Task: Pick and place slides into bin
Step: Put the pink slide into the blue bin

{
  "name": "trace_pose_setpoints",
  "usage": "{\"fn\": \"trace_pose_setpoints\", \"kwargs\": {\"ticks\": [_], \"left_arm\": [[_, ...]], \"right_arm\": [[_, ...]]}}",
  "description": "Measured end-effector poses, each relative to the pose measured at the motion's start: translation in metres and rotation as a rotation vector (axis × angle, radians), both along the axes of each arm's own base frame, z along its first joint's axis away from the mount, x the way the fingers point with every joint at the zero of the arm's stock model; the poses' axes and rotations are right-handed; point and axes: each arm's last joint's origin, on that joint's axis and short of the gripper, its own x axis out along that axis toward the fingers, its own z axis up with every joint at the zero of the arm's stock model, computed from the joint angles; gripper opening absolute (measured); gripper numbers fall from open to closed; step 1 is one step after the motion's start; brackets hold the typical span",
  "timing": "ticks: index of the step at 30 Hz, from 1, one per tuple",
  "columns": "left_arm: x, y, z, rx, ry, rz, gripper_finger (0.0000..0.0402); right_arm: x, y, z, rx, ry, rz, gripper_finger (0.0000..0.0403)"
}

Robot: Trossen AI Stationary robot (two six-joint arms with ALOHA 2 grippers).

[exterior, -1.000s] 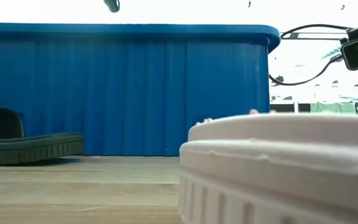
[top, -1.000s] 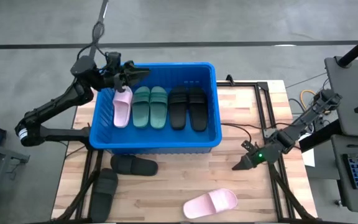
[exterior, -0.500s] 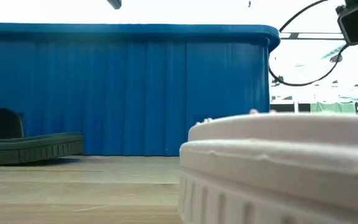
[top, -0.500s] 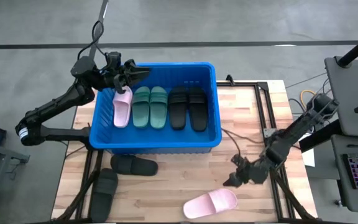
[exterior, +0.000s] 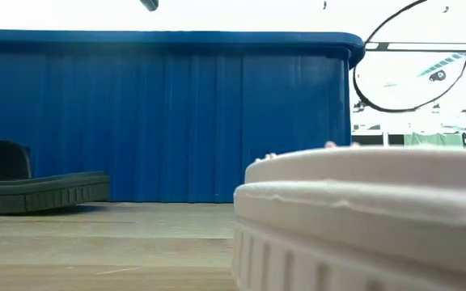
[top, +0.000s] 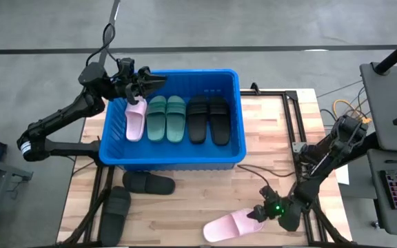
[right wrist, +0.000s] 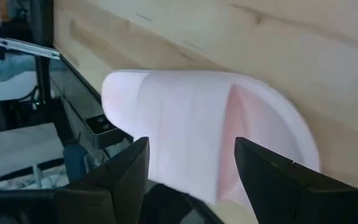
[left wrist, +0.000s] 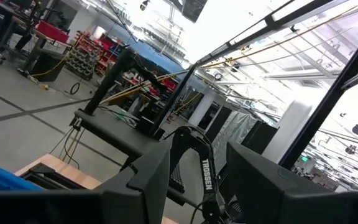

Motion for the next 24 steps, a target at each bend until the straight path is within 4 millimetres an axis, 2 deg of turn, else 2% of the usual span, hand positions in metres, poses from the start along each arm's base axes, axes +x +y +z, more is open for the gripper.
{"fn": "trace_pose_setpoints", "kwargs": {"ticks": [7, 17, 24], "left_arm": [[0.001, 0.000, -0.001, -0.002, 0.003, 0.000, 0.0145], [0.001, 0.000, -0.001, -0.004, 0.008, -0.007, 0.0145], [0.001, 0.000, -0.001, -0.005, 0.008, -0.007, 0.0145]], "right_arm": [[0.006, 0.013, 0.001, 0.002, -0.015, -0.012, 0.0226], [0.018, 0.031, -0.015, -0.043, 0.021, -0.016, 0.0226], [0.025, 0.041, -0.015, -0.039, 0.019, -0.016, 0.0226]]}}
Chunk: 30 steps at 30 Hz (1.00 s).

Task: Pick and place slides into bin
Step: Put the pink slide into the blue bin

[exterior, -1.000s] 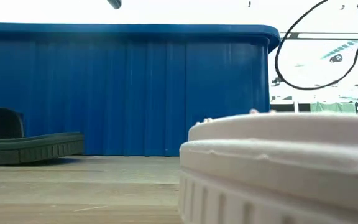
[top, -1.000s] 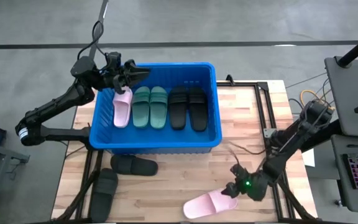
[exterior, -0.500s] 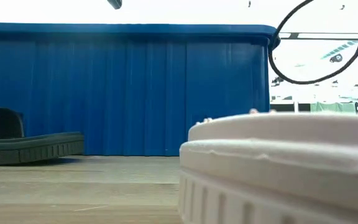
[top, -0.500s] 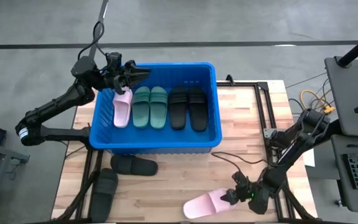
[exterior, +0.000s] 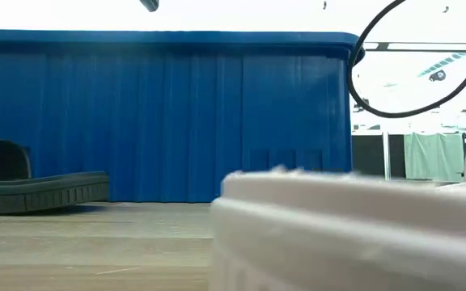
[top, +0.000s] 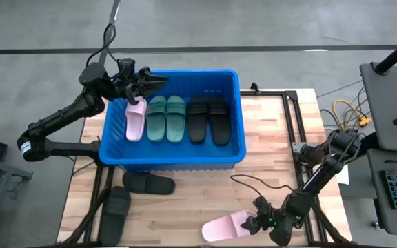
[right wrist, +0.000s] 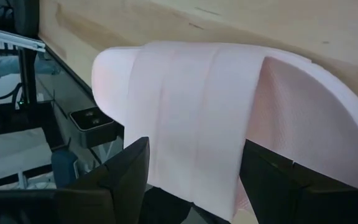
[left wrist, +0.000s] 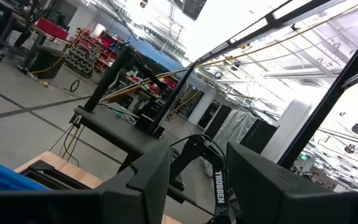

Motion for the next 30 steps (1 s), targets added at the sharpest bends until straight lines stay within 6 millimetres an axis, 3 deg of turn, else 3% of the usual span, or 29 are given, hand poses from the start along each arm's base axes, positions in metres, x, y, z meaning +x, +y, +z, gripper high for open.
{"fn": "trace_pose_setpoints", "kwargs": {"ticks": [9, 22, 30], "left_arm": [[-0.0001, -0.0005, 0.0000, 0.003, 0.002, -0.014, 0.0145], [0.0006, -0.0015, -0.0002, 0.005, 0.004, -0.027, 0.0145], [0.0006, -0.0017, -0.0002, 0.008, 0.005, -0.033, 0.0145]], "right_arm": [[0.0005, 0.0007, 0.0000, 0.019, 0.004, -0.019, 0.0204], [-0.0026, -0.0037, -0.0062, -0.037, 0.010, 0.018, 0.0022], [-0.0032, -0.0050, 0.0017, -0.041, -0.013, 0.041, 0.0010]]}}
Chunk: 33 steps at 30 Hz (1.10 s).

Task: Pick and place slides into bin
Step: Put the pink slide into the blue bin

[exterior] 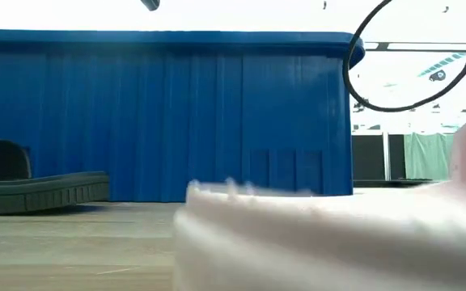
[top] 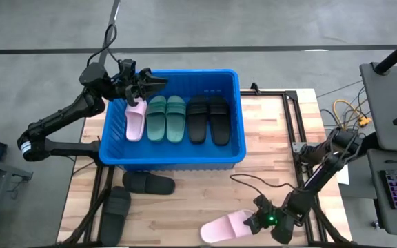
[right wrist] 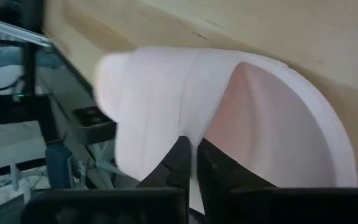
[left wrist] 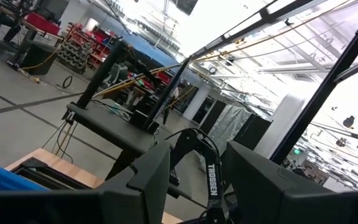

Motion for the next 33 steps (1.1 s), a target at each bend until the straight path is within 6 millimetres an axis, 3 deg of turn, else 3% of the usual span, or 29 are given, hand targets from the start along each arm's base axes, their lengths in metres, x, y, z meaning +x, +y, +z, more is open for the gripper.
{"fn": "trace_pose_setpoints", "kwargs": {"ticks": [9, 17, 27, 33], "left_arm": [[0.000, 0.000, 0.000, 0.003, 0.001, -0.012, 0.0145], [-0.001, -0.003, 0.001, 0.017, 0.005, -0.056, 0.0145], [-0.010, -0.009, 0.006, 0.040, -0.019, -0.075, 0.0145], [-0.012, -0.011, 0.007, 0.046, -0.026, -0.075, 0.0145]], "right_arm": [[-0.002, -0.022, 0.053, -0.087, -0.191, 0.014, 0.0009], [-0.010, -0.054, 0.118, -0.127, -0.402, 0.063, 0.0009], [-0.022, -0.091, 0.193, -0.319, -0.640, -0.064, 0.0009], [-0.019, -0.106, 0.223, -0.417, -0.691, -0.076, 0.0009]]}}
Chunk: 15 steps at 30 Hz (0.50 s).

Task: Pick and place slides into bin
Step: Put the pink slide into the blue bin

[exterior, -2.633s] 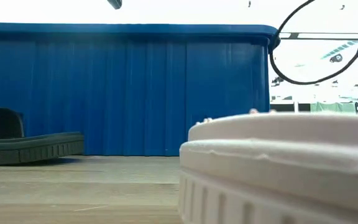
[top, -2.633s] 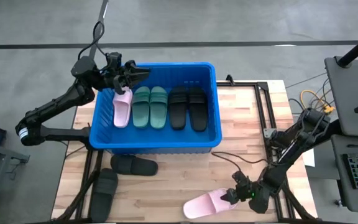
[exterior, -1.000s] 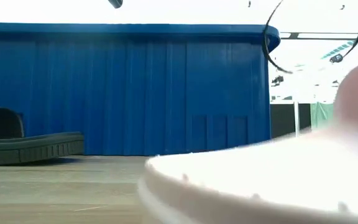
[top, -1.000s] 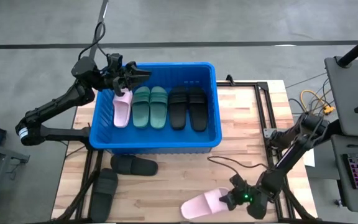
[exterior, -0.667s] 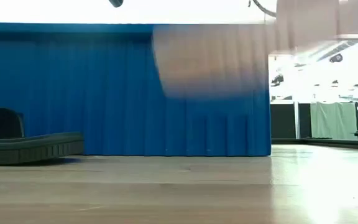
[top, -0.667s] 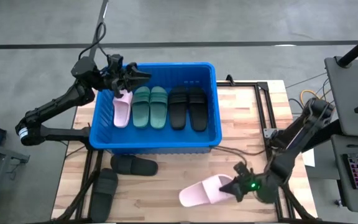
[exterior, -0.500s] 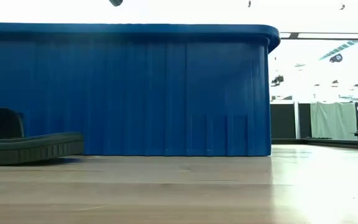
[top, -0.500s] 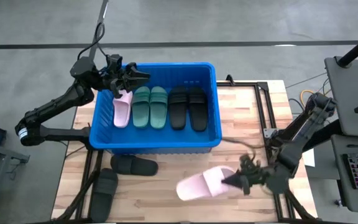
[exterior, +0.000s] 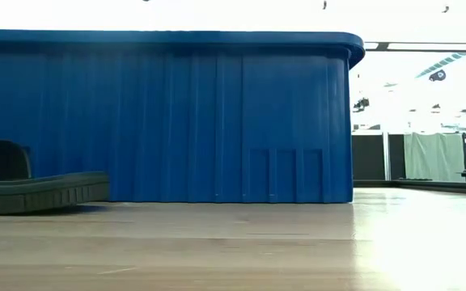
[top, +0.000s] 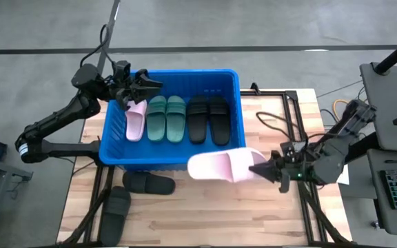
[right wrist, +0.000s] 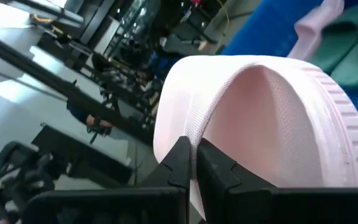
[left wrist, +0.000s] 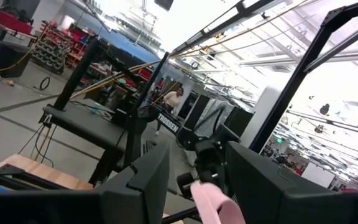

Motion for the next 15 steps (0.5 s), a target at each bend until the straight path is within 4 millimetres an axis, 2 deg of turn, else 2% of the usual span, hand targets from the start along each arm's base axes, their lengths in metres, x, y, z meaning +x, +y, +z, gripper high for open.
{"fn": "trace_pose_setpoints", "kwargs": {"ticks": [9, 15], "left_arm": [[0.000, -0.003, 0.001, 0.018, -0.005, -0.011, 0.0145], [0.000, -0.009, 0.009, 0.187, -0.050, 0.045, 0.0145]], "right_arm": [[0.006, -0.017, 0.018, -0.050, -0.014, -0.073, 0.0009], [0.009, -0.025, 0.026, -0.056, -0.002, -0.089, 0.0009]]}}
